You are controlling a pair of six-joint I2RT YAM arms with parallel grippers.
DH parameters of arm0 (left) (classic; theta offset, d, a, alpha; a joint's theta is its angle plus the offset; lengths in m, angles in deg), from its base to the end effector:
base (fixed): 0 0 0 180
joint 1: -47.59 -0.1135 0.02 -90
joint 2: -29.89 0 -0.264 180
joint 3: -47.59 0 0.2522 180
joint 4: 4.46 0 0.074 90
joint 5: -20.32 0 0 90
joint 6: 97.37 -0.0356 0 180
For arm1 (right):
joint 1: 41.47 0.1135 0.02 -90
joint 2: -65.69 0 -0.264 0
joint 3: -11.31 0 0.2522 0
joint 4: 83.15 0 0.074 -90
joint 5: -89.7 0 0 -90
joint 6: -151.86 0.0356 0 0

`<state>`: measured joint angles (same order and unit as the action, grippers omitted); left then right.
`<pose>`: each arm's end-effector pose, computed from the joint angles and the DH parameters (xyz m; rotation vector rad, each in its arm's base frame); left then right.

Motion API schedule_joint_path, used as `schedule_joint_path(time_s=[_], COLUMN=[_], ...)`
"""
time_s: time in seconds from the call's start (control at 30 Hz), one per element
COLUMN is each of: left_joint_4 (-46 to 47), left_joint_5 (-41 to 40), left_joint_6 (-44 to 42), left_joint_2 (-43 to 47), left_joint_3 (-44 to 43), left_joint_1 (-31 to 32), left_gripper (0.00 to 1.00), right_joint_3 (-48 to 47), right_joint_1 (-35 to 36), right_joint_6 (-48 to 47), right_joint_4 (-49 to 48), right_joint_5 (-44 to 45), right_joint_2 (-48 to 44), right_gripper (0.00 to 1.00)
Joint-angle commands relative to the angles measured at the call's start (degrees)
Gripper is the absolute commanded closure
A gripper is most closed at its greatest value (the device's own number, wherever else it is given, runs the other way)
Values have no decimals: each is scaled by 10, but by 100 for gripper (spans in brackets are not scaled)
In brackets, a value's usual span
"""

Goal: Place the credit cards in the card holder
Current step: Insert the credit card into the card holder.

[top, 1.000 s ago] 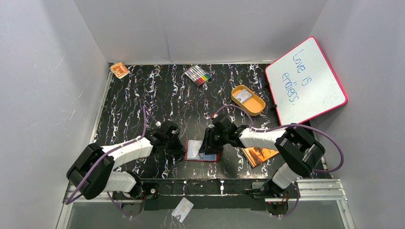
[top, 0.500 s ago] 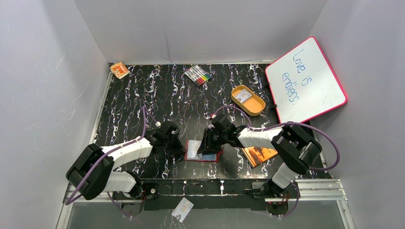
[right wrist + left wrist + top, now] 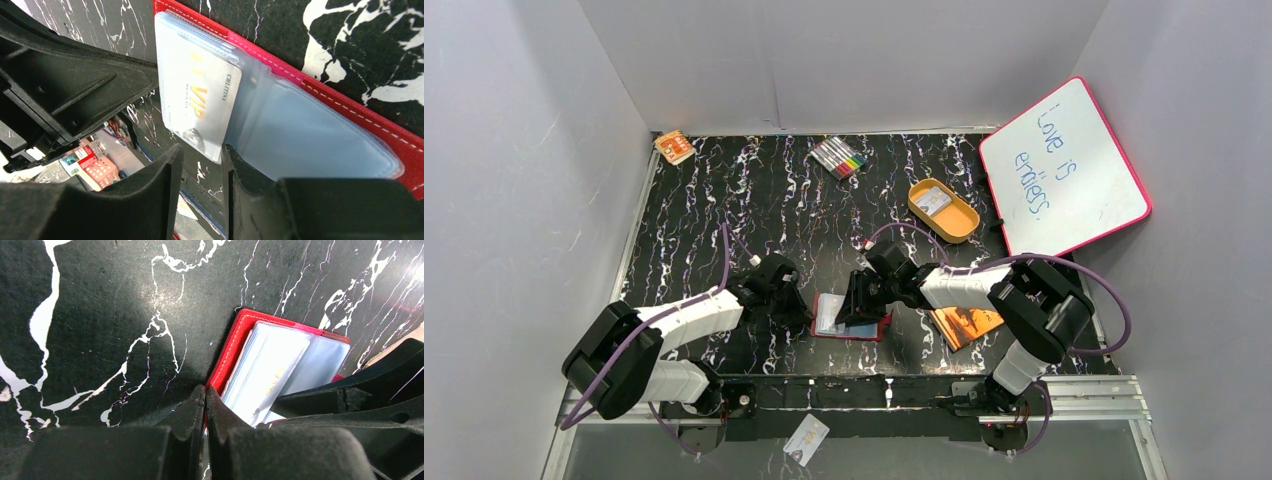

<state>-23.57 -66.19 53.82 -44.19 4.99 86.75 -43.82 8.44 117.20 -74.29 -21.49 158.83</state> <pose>0.1787 -0.1483 0.1510 -0.4760 2.5961 -0.7774 0.1875 0.2427 0.1436 -0.0722 2.7352 1.1668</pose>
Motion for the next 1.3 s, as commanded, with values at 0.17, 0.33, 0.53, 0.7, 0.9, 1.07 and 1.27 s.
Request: schedule_joint_path(time_s=[0.17,0.33,0.53,0.7,0.9,1.07,1.27], left_joint_4=[-84,-137,-157,-119,-84,-83,-85], left_joint_5=[-27,-70,-53,14,40,31,15], left_joint_6=[-14,-40,-70,-93,-94,-95,-88], left_joint_2=[33,73,101,84,57,40,28], left_joint_3=[2,-31,-42,-33,-26,-28,-24], left_joint_1=[4,4,4,4,4,4,4], left_gripper=[100,91,83,83,86,88,91], right_joint_3=[-49,-94,-119,-122,-93,-90,-89], right_joint_1=[1,-13,-47,-49,-48,-48,-47], right_joint_6=[-56,-105,-123,-117,-102,-112,-121], right_joint_4=[84,147,151,127,106,123,135], right_joint_5=[72,112,100,63,39,39,31], right_joint_2=[-64,-81,-51,-21,-8,-2,15], right_gripper=[46,44,48,55,72,83,93])
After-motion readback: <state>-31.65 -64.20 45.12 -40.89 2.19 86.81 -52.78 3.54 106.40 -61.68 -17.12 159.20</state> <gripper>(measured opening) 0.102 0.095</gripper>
